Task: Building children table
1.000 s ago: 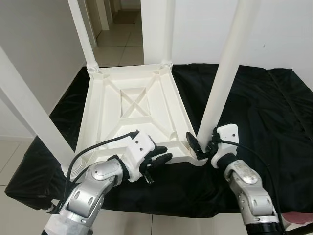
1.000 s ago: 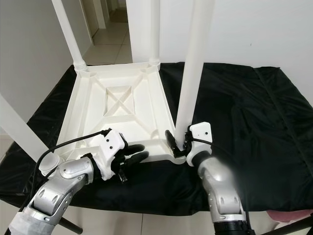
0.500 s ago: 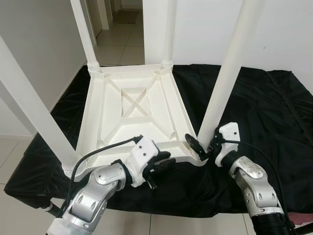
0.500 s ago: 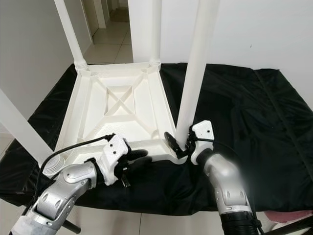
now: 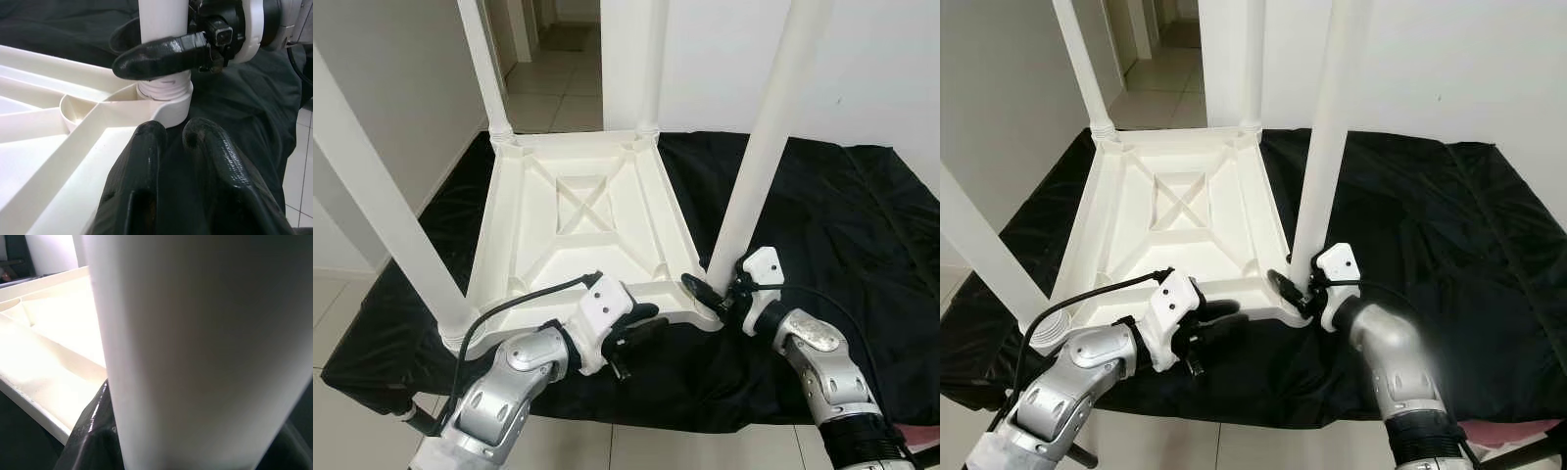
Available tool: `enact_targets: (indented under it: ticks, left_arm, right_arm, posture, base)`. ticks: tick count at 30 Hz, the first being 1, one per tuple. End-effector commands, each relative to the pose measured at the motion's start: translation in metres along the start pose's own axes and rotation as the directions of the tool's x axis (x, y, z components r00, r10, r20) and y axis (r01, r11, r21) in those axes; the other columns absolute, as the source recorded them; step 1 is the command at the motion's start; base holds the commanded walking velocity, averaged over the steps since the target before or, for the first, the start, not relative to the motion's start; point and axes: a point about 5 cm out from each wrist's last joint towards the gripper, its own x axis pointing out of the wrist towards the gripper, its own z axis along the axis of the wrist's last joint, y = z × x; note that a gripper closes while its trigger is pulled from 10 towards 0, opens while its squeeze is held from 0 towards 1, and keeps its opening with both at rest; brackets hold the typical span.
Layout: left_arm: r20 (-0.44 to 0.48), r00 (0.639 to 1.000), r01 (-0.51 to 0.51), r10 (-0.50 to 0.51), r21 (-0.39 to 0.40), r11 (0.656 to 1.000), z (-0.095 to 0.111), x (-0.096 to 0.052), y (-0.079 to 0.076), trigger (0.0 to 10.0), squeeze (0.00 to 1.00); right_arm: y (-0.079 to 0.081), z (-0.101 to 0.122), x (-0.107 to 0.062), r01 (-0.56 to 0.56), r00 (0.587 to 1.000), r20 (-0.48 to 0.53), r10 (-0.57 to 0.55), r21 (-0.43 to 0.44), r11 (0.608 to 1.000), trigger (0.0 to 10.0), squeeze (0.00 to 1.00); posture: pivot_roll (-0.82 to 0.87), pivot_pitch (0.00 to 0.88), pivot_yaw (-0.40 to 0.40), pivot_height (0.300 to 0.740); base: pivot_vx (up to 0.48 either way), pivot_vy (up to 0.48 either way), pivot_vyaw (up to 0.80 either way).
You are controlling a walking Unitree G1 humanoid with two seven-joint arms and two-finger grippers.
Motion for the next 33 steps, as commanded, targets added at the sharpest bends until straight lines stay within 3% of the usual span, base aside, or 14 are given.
enact_targets:
  ticks: [1,2,6,8,13,17,20,22,27,29,30,33]
  left_arm:
    - [-0.017,1.000,-0.013,0.013,0.007,1.000,-0.003,-0.001,0.000,10.0,0.00]
    - [-0.017,1.000,-0.011,0.011,0.007,1.000,-0.004,-0.001,-0.001,10.0,0.00]
    - [-0.019,1.000,-0.007,0.008,0.006,1.000,-0.004,-0.001,-0.002,10.0,0.00]
    - [-0.023,1.000,0.004,-0.004,0.003,1.000,-0.006,-0.001,-0.004,10.0,0.00]
    - [-0.023,1.000,0.007,-0.007,0.003,1.000,-0.006,-0.001,-0.005,10.0,0.00]
    - [-0.028,0.999,0.023,-0.023,0.005,1.000,-0.007,0.000,-0.005,10.0,0.00]
    - [-0.028,0.999,0.023,-0.023,0.005,1.000,-0.007,0.000,-0.005,10.0,0.00]
    - [-0.029,0.999,0.025,-0.024,0.006,1.000,-0.007,0.000,-0.005,10.0,0.00]
    - [-0.041,0.999,0.025,-0.025,0.010,1.000,-0.008,-0.004,-0.005,10.0,0.00]
    - [-0.041,0.999,0.025,-0.025,0.010,1.000,-0.008,-0.004,-0.005,10.0,0.00]
    - [-0.042,0.999,0.023,-0.023,0.011,1.000,-0.008,-0.005,-0.005,10.0,0.00]
    - [-0.042,0.999,0.017,-0.016,0.013,1.000,-0.008,-0.006,-0.004,10.0,0.00]
  right_arm:
    - [0.004,-0.002,0.001,-0.017,1.000,-0.007,0.017,-0.001,1.000,3.3,0.00]
    - [0.005,-0.002,0.000,-0.009,1.000,-0.005,0.009,0.005,1.000,10.0,0.00]
    - [0.008,-0.002,-0.002,0.006,1.000,0.008,-0.006,0.021,1.000,10.0,0.00]
    - [0.012,-0.003,-0.005,0.111,0.994,-0.005,-0.110,0.021,0.994,10.0,0.00]
    - [0.012,-0.003,-0.005,0.130,0.991,-0.008,-0.130,0.022,0.991,10.0,0.00]
    - [0.024,-0.004,-0.001,0.288,0.958,-0.030,-0.287,0.080,0.954,10.0,0.00]
    - [0.024,-0.004,-0.001,0.288,0.958,-0.030,-0.287,0.080,0.954,10.0,0.00]
    - [0.028,-0.004,0.000,0.334,0.943,-0.045,-0.331,0.097,0.938,10.0,0.00]
    - [0.052,-0.002,0.006,0.495,0.869,-0.076,-0.489,0.161,0.854,10.0,0.00]
    - [0.052,-0.002,0.006,0.495,0.869,-0.076,-0.489,0.161,0.854,10.0,0.00]
    - [0.053,-0.001,0.007,0.530,0.848,-0.072,-0.526,0.174,0.830,10.0,0.00]
    - [0.054,0.001,0.008,0.558,0.829,-0.067,-0.556,0.176,0.811,10.0,0.00]
  posture:
    - [-0.06,0.000,0.003,0.740]
    - [-0.06,0.000,0.003,0.740]
    - [-0.06,0.000,0.002,0.740]
    - [-0.07,0.000,0.002,0.740]
    - [-0.07,0.000,0.002,0.740]
    - [-0.08,0.000,0.008,0.740]
    - [-0.08,0.000,0.008,0.740]
    - [-0.08,0.000,0.008,0.740]
    - [-0.06,0.000,0.007,0.740]
    - [-0.06,0.000,0.007,0.740]
    - [-0.06,0.000,0.004,0.740]
    - [-0.05,0.000,0.007,0.740]
  base:
    - [0.000,0.000,0.00]
    - [0.000,0.000,0.00]
    - [0.000,0.000,0.00]
    - [0.000,0.000,0.00]
    - [0.000,0.000,0.00]
    - [0.000,0.000,0.00]
    - [0.000,0.000,0.00]
    - [0.000,0.000,0.00]
    - [0.000,0.000,0.00]
    - [0.000,0.000,0.00]
    - [0.000,0.000,0.00]
    - [0.000,0.000,0.00]
